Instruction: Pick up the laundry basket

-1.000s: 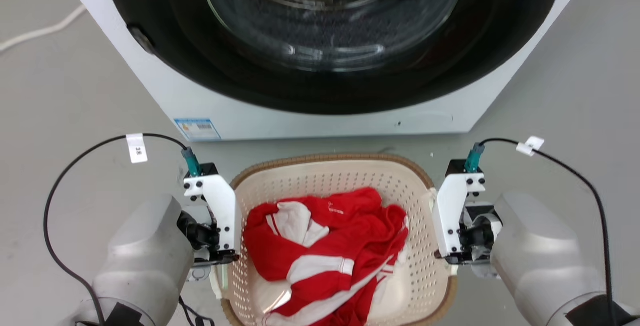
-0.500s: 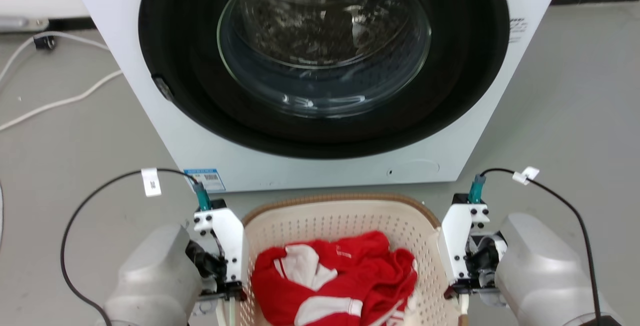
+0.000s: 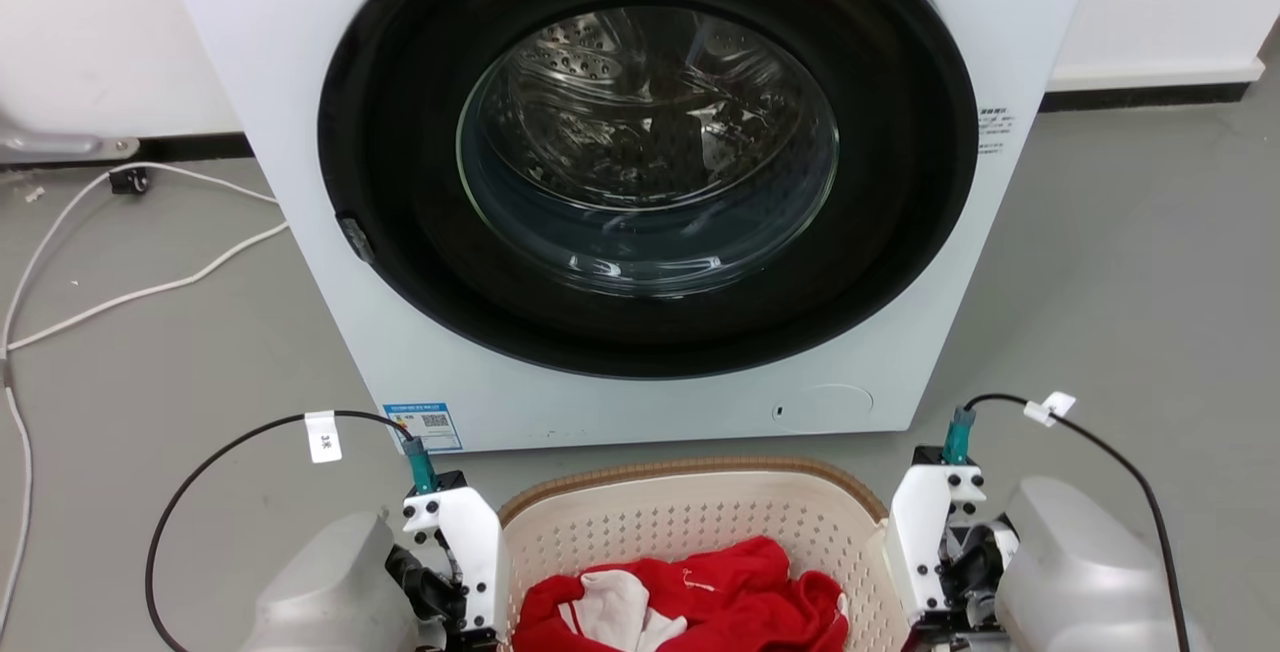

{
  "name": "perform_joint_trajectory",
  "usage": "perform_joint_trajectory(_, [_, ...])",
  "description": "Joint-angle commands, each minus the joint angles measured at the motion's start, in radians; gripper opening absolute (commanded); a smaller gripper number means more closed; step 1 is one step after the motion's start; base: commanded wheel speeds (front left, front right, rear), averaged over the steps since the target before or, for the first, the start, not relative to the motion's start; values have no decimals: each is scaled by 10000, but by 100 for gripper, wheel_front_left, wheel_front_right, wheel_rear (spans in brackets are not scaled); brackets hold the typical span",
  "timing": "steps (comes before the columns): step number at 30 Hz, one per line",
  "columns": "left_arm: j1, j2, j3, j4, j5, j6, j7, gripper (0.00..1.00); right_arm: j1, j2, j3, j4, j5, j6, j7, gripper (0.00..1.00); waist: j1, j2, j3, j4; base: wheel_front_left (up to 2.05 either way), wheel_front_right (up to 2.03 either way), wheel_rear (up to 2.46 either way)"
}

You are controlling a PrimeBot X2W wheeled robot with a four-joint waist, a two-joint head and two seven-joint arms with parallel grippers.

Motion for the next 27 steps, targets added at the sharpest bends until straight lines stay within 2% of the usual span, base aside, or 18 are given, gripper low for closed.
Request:
perform_joint_trajectory(1, [115, -89, 21, -47, -77, -48, 30, 0, 174, 3, 2, 4, 53, -5, -10, 0, 2, -1, -67, 30, 0, 0, 0])
perform_joint_trajectory(27, [309, -127, -18, 54, -268, -39, -194, 0, 467, 12, 591, 0, 566, -3, -217, 0, 2, -1, -283, 36, 0, 0, 0])
